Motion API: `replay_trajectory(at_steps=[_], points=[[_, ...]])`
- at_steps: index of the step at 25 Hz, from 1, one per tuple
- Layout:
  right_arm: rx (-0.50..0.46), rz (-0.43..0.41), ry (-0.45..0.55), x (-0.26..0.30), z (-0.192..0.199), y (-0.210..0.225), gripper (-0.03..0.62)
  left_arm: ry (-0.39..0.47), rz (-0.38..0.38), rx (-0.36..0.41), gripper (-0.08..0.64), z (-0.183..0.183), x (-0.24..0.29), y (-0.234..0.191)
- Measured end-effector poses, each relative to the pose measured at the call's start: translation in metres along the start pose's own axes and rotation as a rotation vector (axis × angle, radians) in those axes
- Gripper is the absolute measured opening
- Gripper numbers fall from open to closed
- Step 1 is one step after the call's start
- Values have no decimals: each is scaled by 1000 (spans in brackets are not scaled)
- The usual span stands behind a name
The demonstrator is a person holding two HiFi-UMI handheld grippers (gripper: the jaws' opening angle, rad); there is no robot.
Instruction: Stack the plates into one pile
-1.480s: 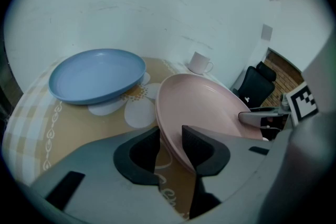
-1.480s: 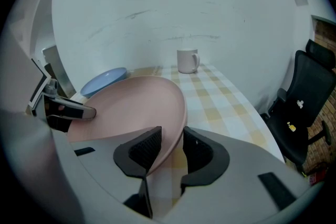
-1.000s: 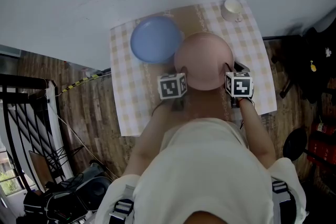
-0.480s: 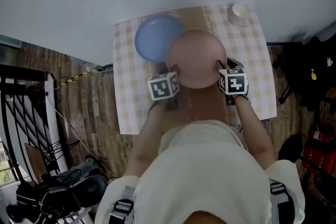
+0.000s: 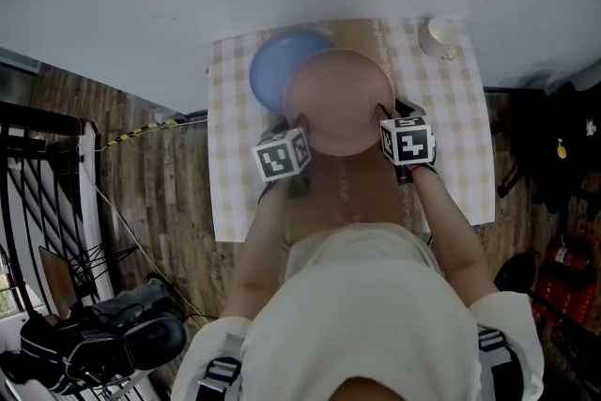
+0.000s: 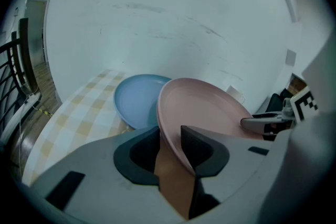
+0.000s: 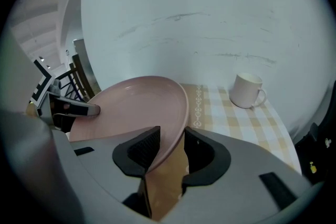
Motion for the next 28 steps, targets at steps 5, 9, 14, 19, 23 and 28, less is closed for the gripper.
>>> replay_trajectory(at_steps=[5,9,14,19,23,28], points=[[-27,-23,-14,17,-10,-14,137,3,-30,-10,110,-4,2,-18],[-46,-41,-19,29,-19,-24,138,9,-44,-22,110,-7,4,-31],[-65,-57,-23,45,-31,-35,138,11,-69,-26,112,-14,7,-46],[-74,-80,-28,61,-39,-45,138,4,-95,-32,113,-16,11,-60],[-50,-103,-21,72,-46,-51,138,12,-118,-26,114,-22,15,-71],[-47,-115,-37,88,-52,-58,138,-8,-153,-1,118,-28,22,-81]])
Point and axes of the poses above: the fingertips, and each gripper's own axes: x forward along the fingers, y to its right, z out of its underside, the point moved 10 cm from there along -x, backward along the fingers, and after that the axes turned 12 degrees about x, right-handed, at the moved point
